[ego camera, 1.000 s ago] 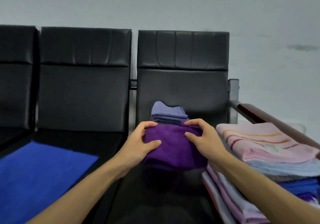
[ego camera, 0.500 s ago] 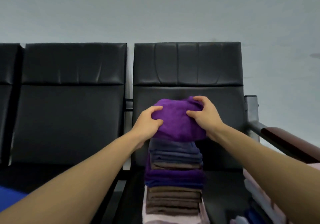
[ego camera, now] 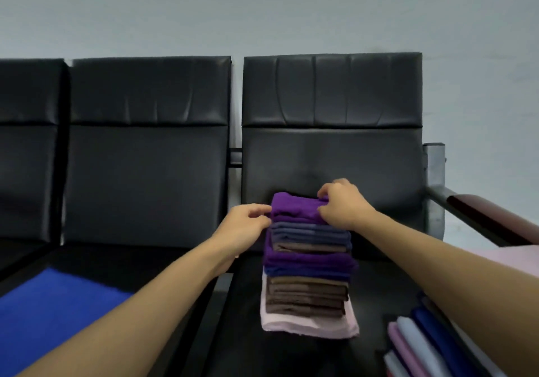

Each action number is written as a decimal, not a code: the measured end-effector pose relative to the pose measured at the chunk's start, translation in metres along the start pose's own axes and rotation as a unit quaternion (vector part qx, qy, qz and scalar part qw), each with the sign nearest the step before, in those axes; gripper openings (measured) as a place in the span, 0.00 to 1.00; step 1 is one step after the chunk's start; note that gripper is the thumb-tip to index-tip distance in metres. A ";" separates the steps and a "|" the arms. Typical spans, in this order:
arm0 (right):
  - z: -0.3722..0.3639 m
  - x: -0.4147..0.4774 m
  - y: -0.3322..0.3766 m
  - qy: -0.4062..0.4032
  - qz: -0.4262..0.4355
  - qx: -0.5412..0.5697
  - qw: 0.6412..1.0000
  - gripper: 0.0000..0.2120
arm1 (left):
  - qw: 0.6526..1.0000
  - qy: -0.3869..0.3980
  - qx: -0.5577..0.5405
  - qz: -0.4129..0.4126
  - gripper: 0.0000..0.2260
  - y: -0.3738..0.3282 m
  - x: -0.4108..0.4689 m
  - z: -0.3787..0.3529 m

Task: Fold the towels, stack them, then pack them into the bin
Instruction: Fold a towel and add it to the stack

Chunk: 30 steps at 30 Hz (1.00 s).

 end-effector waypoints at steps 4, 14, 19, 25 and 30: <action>0.010 -0.055 0.059 -0.059 0.114 0.060 0.990 0.14 | 0.999 -0.031 -0.015 0.009 0.12 0.005 -0.078 0.047; -0.133 -0.215 0.187 0.181 0.228 0.092 0.952 0.14 | 0.955 -0.279 0.067 0.077 0.14 0.081 -0.245 0.207; -0.213 -0.255 0.232 0.219 0.275 0.037 0.936 0.18 | 0.938 -0.280 0.163 0.126 0.14 0.108 -0.269 0.245; -0.262 -0.272 0.258 0.176 0.317 0.003 0.932 0.10 | 0.921 -0.054 0.311 0.226 0.10 0.154 -0.273 0.231; -0.242 -0.257 0.252 0.104 0.289 0.048 0.950 0.06 | 0.863 0.120 0.436 0.226 0.20 0.166 -0.274 0.209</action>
Point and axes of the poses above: each hand's wrist, its own x-axis towards the middle knuckle, its own z-axis out of the back of the hand, y = z × x, the point moved 9 cm from there along x, towards the middle knuckle, and after that the axes turned 10 degrees about -z, right-handed, at the moved point
